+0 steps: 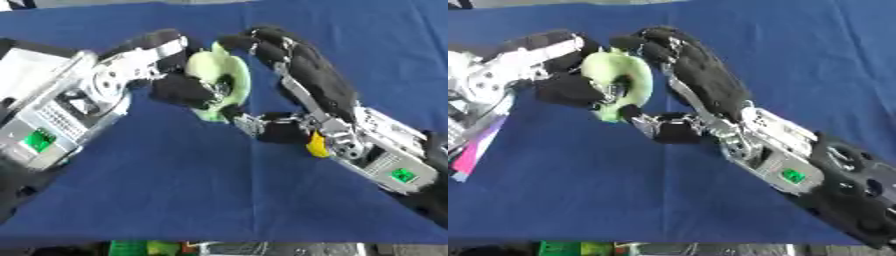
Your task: Pick up the objects with one hand, pass them to the other hand, and then place them into the box on the other side of the table.
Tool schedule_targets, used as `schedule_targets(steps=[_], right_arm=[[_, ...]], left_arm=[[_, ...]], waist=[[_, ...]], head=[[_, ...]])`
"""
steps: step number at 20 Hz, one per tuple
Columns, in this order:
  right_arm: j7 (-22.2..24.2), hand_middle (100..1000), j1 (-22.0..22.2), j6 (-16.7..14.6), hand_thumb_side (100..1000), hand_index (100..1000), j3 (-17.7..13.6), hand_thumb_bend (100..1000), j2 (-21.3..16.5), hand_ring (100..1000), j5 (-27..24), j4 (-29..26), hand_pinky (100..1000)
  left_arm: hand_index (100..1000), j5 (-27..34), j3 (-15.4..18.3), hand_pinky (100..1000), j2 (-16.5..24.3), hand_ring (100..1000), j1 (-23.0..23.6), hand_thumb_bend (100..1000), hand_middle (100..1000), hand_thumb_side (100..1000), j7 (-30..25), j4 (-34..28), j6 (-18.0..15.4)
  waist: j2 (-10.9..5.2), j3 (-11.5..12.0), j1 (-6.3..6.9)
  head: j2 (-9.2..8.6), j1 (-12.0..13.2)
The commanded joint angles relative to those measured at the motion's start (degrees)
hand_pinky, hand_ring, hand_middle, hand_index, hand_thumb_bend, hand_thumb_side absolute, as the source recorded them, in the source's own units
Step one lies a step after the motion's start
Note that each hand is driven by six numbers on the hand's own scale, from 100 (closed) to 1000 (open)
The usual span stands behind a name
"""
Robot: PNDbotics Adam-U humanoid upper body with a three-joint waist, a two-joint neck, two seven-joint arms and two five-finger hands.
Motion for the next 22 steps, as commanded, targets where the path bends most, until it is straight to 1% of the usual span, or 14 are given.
schedule_targets(steps=[1, 3, 4, 6, 10, 13, 14, 16, 18, 20, 22], right_arm=[[1.07, 821, -0.51, 1.95, 148, 942, -1.10, 301, -0.86, 873, 1.60, -1.19, 921], [1.73, 850, -0.40, 2.87, 201, 957, -1.18, 281, -0.95, 899, 2.57, -1.19, 932], [2.02, 859, -0.28, 3.36, 244, 964, -1.21, 259, -1.04, 909, 3.08, -1.19, 937], [2.72, 865, 0.04, 4.08, 279, 969, -1.14, 235, -1.24, 913, 3.93, -1.19, 938], [3.42, 865, 0.60, 3.57, 287, 969, -0.97, 218, -1.50, 911, 4.54, -1.19, 936], [3.20, 856, 1.20, 2.65, 281, 962, -1.07, 216, -1.73, 900, 4.23, -1.19, 928], [3.08, 843, 1.47, 2.29, 291, 952, -1.05, 197, -1.79, 886, 3.91, -1.19, 922], [3.27, 827, 2.52, 1.78, 321, 935, -0.85, 100, -1.87, 867, 1.97, -1.19, 914], [3.64, 810, 3.65, 1.69, 361, 921, -0.82, 100, -2.08, 850, -1.35, -1.19, 906], [3.52, 798, 4.62, 1.11, 345, 910, -1.33, 100, -2.48, 838, -4.64, -1.19, 903], [2.91, 791, 5.30, 0.23, 329, 905, -2.16, 100, -2.90, 831, -6.57, -1.19, 900]], left_arm=[[373, 0.11, 1.21, 656, 2.60, 402, -0.13, 100, 268, 246, -2.21, 0.00, 3.79], [373, 0.70, 1.78, 654, 3.60, 401, 0.44, 100, 268, 246, -1.39, -0.25, 3.79], [373, 1.02, 2.26, 655, 4.43, 401, 0.86, 100, 268, 247, -0.91, -0.52, 3.79], [373, 1.86, 3.80, 658, 6.86, 400, 2.09, 100, 268, 248, 0.40, -1.55, 3.79], [373, 4.99, 8.93, 663, 13.23, 394, 6.10, 100, 264, 251, 4.03, -4.25, 3.79], [374, 7.97, 13.63, 667, 17.92, 391, 9.40, 100, 263, 255, 7.89, -6.23, 3.75], [374, 9.02, 15.03, 668, 19.33, 390, 10.49, 100, 263, 256, 9.23, -6.75, 3.71], [376, 11.16, 18.15, 671, 22.33, 390, 13.18, 100, 264, 260, 12.54, -7.15, 3.37], [376, 13.54, 20.78, 674, 24.82, 388, 15.84, 100, 262, 263, 16.03, -6.91, 2.75], [378, 16.19, 23.04, 677, 26.78, 387, 18.14, 100, 263, 266, 19.29, -6.34, 2.00], [379, 18.56, 25.01, 678, 28.52, 387, 20.14, 100, 264, 267, 22.24, -5.82, 1.23]], waist=[[-1.31, 0.03, -0.06], [-1.33, 0.04, 0.01], [-1.35, 0.05, 0.06], [-1.39, 0.08, 0.17], [-1.41, 0.10, 0.19], [-1.39, 0.14, -0.06], [-1.39, 0.11, -0.16], [-1.40, -0.01, -0.49], [-1.51, -0.34, -0.93], [-1.67, -0.78, -1.41], [-1.72, -1.21, -1.79]], head=[[0.22, -0.10], [0.23, -0.11], [0.27, -0.11], [0.36, -0.06], [0.55, 0.65], [0.38, 1.80], [0.30, 2.36], [0.01, 3.82], [-0.12, 5.23], [-0.14, 6.85], [-0.37, 8.54]])
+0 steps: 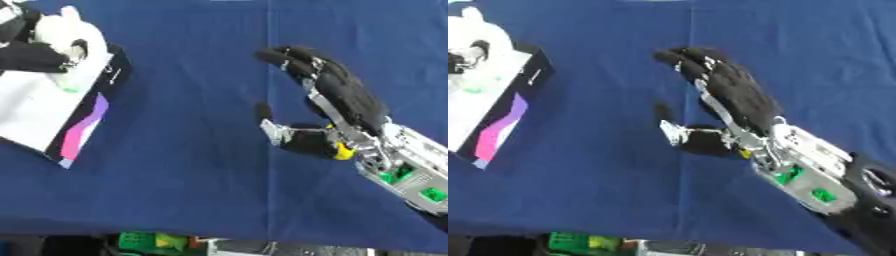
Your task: Pick up the objects with one hand, pass them to the other hand, and then place them into the box on the other side of the table.
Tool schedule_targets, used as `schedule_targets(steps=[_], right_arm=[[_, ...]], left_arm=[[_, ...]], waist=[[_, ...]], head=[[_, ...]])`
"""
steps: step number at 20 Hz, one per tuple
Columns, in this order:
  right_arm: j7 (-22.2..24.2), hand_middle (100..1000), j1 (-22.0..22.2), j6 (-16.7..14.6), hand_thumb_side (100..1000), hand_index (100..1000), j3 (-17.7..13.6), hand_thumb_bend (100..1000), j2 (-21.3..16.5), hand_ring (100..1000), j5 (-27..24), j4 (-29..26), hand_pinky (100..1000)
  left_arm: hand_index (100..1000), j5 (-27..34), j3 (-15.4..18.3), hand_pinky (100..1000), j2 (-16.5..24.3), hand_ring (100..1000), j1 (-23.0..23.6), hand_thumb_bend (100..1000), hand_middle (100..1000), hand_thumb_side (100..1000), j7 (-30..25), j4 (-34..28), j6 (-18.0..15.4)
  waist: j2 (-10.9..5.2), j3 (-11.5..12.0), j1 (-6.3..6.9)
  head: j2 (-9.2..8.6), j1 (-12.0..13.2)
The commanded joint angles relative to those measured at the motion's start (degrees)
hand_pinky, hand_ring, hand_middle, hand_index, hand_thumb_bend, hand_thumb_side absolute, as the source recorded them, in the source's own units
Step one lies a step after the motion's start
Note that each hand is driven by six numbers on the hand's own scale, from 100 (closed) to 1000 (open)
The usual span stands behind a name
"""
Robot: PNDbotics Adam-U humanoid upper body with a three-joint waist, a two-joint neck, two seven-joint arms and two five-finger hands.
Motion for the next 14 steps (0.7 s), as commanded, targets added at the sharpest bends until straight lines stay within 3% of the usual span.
schedule_targets(steps=[1, 2, 7, 11, 14], right_arm=[[-0.56, 788, 0.03, -1.29, 338, 902, -1.71, 100, -1.87, 828, -3.08, -1.12, 899], [-0.64, 788, 0.18, -1.66, 321, 902, -1.88, 100, -1.96, 828, -3.42, -1.12, 899], [-0.59, 789, 0.87, -4.31, 290, 898, -1.90, 100, -2.41, 831, -2.26, -1.12, 900], [-0.58, 790, 1.66, -5.04, 302, 888, -1.81, 100, -2.77, 834, -0.88, -1.12, 901], [0.43, 791, 2.22, -4.78, 309, 888, -1.48, 100, -2.84, 838, 0.36, -1.12, 902]], left_arm=[[380, 3.33, 3.86, 678, 4.88, 388, 1.38, 100, 265, 304, 4.46, 0.27, -1.03], [380, 4.20, 4.55, 678, 5.49, 388, 2.19, 100, 265, 267, 5.46, 0.60, -1.21], [419, 6.13, 5.12, 694, 6.84, 426, 4.58, 100, 297, 267, 8.64, 5.23, -1.76], [545, 3.99, 3.09, 720, 5.72, 512, 3.56, 100, 417, 265, 6.37, 11.41, -3.95], [659, -0.89, 1.83, 774, 4.84, 610, 2.42, 100, 513, 192, 2.22, 15.93, -5.72]], waist=[[-1.62, -0.25, -0.11], [-1.59, -0.40, -0.20], [-1.51, -1.18, -0.66], [-1.63, -1.88, -1.10], [-1.70, -2.38, -1.24]], head=[[-0.87, 2.65], [-0.95, 3.35], [-1.14, 6.25], [-1.48, 7.30], [-1.52, 7.66]])
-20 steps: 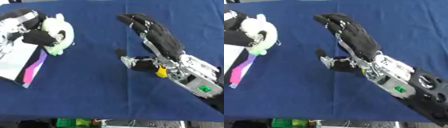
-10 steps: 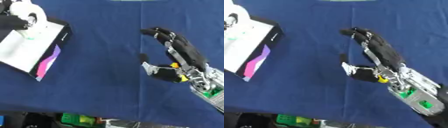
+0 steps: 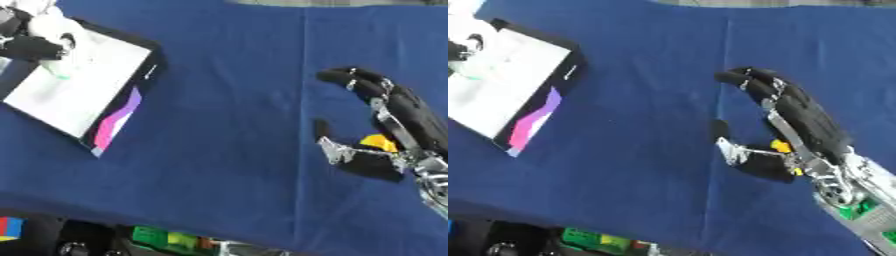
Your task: Pick up the objects with one hand, pass them to the other hand, and then place them into the box on the other side of the table.
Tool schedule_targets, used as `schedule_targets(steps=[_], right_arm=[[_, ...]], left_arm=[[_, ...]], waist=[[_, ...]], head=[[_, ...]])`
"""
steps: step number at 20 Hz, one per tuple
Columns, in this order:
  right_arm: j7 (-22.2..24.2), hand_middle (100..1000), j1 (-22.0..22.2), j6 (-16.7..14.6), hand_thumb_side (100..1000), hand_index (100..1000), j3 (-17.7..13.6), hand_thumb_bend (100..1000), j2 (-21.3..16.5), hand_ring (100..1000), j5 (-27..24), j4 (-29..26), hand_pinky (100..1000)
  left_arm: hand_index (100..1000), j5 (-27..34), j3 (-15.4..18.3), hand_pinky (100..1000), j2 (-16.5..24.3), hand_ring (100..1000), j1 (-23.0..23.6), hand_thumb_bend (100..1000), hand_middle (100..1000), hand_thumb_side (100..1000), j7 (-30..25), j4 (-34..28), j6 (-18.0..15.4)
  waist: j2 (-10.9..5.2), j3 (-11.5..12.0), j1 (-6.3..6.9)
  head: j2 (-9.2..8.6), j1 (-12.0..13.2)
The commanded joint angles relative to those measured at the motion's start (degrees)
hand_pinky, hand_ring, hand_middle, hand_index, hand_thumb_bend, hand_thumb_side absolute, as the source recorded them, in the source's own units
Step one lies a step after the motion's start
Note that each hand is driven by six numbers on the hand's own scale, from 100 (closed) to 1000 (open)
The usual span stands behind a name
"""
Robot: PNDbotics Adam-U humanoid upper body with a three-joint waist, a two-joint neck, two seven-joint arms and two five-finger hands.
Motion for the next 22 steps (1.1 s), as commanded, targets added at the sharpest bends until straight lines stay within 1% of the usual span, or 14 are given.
schedule_targets(steps=[1, 3, 4, 5, 6, 8, 10, 12, 15, 16, 18, 19, 20, 22], right_arm=[[0.96, 791, -0.19, -0.05, 306, 887, -0.17, 100, -1.48, 838, 1.44, -1.08, 902], [1.60, 791, -0.10, 0.02, 307, 886, 0.02, 100, -1.50, 839, 1.91, -1.08, 903], [2.08, 791, -0.05, 0.08, 307, 886, 0.17, 100, -1.53, 839, 2.04, -1.08, 903], [2.56, 791, -0.01, 0.12, 303, 885, 0.31, 100, -1.56, 839, 2.13, -1.08, 903], [2.99, 791, 0.04, 0.14, 303, 885, 0.42, 100, -1.57, 840, 2.26, -1.08, 903], [3.86, 795, 0.19, 0.14, 313, 885, 0.61, 100, -1.67, 843, 2.76, -1.08, 904], [4.70, 796, 0.34, 0.29, 317, 886, 0.59, 100, -1.74, 845, 3.24, -1.08, 905], [5.17, 798, 0.49, 0.40, 327, 888, 0.43, 100, -1.75, 847, 3.46, -1.08, 905], [5.71, 802, 0.61, 0.69, 371, 893, -0.08, 100, -1.94, 850, 3.61, -1.08, 904], [6.13, 808, 0.65, 0.91, 383, 899, -0.30, 100, -2.12, 856, 3.70, -1.08, 904], [7.91, 820, 0.64, 1.73, 404, 909, -1.19, 107, -2.64, 867, 4.46, -1.08, 907], [9.26, 824, 0.65, 2.18, 418, 915, -1.75, 120, -2.93, 872, 4.83, -1.08, 908], [10.92, 837, 0.63, 2.39, 451, 929, -2.38, 129, -3.36, 885, 5.56, -1.08, 914], [15.15, 836, 1.30, 1.71, 489, 935, -3.62, 130, -4.53, 884, 4.97, -1.08, 917]], left_arm=[[715, -5.31, -0.82, 803, 0.54, 666, -1.68, 100, 570, 167, -4.95, 4.34, -1.77], [833, -10.30, -1.56, 851, -0.07, 778, -2.64, 101, 705, 148, -9.71, 7.03, -2.76], [858, -13.26, -1.79, 861, -0.47, 800, -3.24, 142, 732, 238, -11.62, 8.41, -3.18], [908, -16.49, -1.99, 882, -0.93, 852, -3.90, 268, 785, 338, -13.19, 9.86, -3.61], [922, -19.80, -2.12, 887, -1.41, 864, -4.56, 326, 798, 378, -14.50, 11.23, -4.09], [953, -26.27, -2.22, 896, -2.23, 894, -5.64, 524, 845, 523, -16.27, 13.81, -4.96], [963, -32.18, -2.05, 899, -2.98, 900, -6.55, 582, 851, 544, -17.08, 16.15, -5.55], [967, -35.74, -1.23, 906, -3.76, 897, -7.10, 550, 851, 586, -17.86, 17.31, -6.14], [963, -35.61, 0.63, 915, -4.25, 890, -7.24, 467, 847, 667, -18.73, 15.87, -6.26], [945, -34.82, 1.22, 916, -4.18, 877, -7.18, 342, 836, 765, -18.66, 14.73, -6.14], [915, -32.31, 2.55, 912, -3.65, 865, -6.78, 247, 822, 794, -17.81, 10.94, -5.67], [904, -30.93, 3.23, 907, -3.19, 853, -6.42, 144, 815, 787, -17.09, 8.47, -5.45], [888, -29.32, 3.93, 902, -2.74, 834, -5.93, 100, 797, 819, -16.40, 5.82, -5.26], [891, -23.94, 5.68, 907, -1.91, 814, -4.73, 100, 788, 891, -15.83, 0.18, -5.55]], waist=[[-1.61, -0.18, 0.14], [-1.67, -0.31, 0.18], [-1.71, -0.34, 0.21], [-1.77, -0.38, 0.25], [-1.82, -0.40, 0.28], [-1.93, -0.45, 0.34], [-2.05, -0.52, 0.41], [-2.13, -0.57, 0.43], [-2.28, -0.60, 0.48], [-2.37, -0.64, 0.48], [-2.56, -0.72, 0.47], [-2.67, -0.79, 0.45], [-2.77, -0.87, 0.42], [-2.91, -0.90, 0.36]], head=[[-0.55, 0.51], [-0.50, 0.44], [-0.42, 0.39], [-0.30, 0.31], [-0.18, 0.20], [0.05, 0.05], [0.29, -0.13], [0.60, -0.59], [1.33, -2.72], [1.60, -3.59], [2.12, -5.20], [2.36, -5.77], [2.59, -6.26], [2.86, -7.12]])
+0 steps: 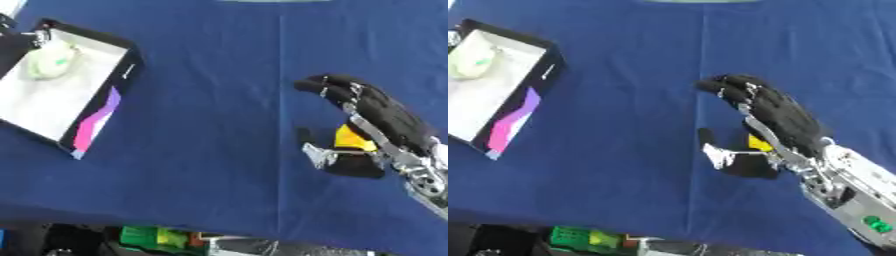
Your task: Pick up the objects with one hand, pass them to the other hand, and then place them into the box on the other side of the table.
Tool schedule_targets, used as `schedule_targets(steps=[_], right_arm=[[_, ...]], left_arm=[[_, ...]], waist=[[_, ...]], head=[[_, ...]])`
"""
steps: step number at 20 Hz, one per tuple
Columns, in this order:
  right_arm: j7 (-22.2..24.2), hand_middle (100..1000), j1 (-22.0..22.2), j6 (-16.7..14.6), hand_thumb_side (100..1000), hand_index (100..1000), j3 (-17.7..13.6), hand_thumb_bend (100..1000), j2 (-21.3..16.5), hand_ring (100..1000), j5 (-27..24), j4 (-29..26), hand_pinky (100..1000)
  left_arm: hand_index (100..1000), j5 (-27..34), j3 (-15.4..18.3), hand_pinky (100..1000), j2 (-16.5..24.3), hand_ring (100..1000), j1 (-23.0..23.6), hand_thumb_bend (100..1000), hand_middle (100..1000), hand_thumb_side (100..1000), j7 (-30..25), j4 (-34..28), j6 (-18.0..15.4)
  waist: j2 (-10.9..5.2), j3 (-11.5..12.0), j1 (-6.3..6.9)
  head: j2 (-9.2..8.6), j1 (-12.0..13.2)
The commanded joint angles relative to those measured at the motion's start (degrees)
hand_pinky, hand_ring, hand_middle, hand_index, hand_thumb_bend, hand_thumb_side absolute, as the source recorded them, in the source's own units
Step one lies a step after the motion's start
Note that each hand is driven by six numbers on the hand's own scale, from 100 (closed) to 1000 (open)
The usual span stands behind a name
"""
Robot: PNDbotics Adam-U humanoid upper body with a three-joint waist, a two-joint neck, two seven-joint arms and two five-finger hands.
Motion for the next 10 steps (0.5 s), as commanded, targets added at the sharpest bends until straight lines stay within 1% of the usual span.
schedule_targets(steps=[1, 3, 5, 6, 8, 10], right_arm=[[6.39, 836, 0.63, -1.26, 506, 937, -3.20, 130, -3.66, 884, -1.15, -1.05, 917], [10.81, 833, 1.93, -4.03, 515, 945, -6.15, 105, -5.93, 879, -5.05, -1.05, 919], [14.73, 840, 4.01, -8.05, 531, 951, -9.51, 100, -8.88, 886, -10.60, -1.05, 925], [16.66, 844, 5.11, -10.14, 525, 952, -11.20, 100, -10.43, 892, -13.12, -1.05, 927], [20.26, 854, 7.17, -14.20, 505, 957, -14.39, 100, -13.47, 907, -16.58, -1.05, 936], [23.17, 862, 9.29, -17.65, 488, 963, -17.07, 106, -16.07, 919, -18.19, -1.05, 946]], left_arm=[[892, 8.52, 3.78, 906, 3.86, 801, 0.84, 100, 779, 915, 1.08, -9.24, -0.98], [897, 15.91, 5.86, 912, 4.71, 795, 2.28, 100, 778, 940, 2.10, -14.00, -3.02], [898, 22.67, 7.93, 910, 4.93, 784, 3.32, 100, 777, 956, 4.51, -17.76, -6.26], [900, 25.78, 8.83, 911, 4.88, 784, 3.82, 100, 784, 968, 6.08, -19.21, -8.14], [899, 31.26, 10.30, 902, 4.62, 772, 4.76, 113, 779, 974, 10.22, -21.39, -11.98], [903, 36.64, 11.48, 910, 3.90, 773, 5.89, 145, 787, 946, 15.87, -23.43, -16.28]], waist=[[-1.43, 0.05, 0.01], [-1.46, 0.12, -0.07], [-1.41, 0.27, -0.24], [-1.36, 0.32, -0.36], [-1.20, 0.38, -0.61], [-0.92, 0.48, -0.84]], head=[[0.59, -1.51], [0.62, -2.10], [0.63, -2.62], [0.63, -2.80], [0.63, -3.13], [0.62, -3.42]])
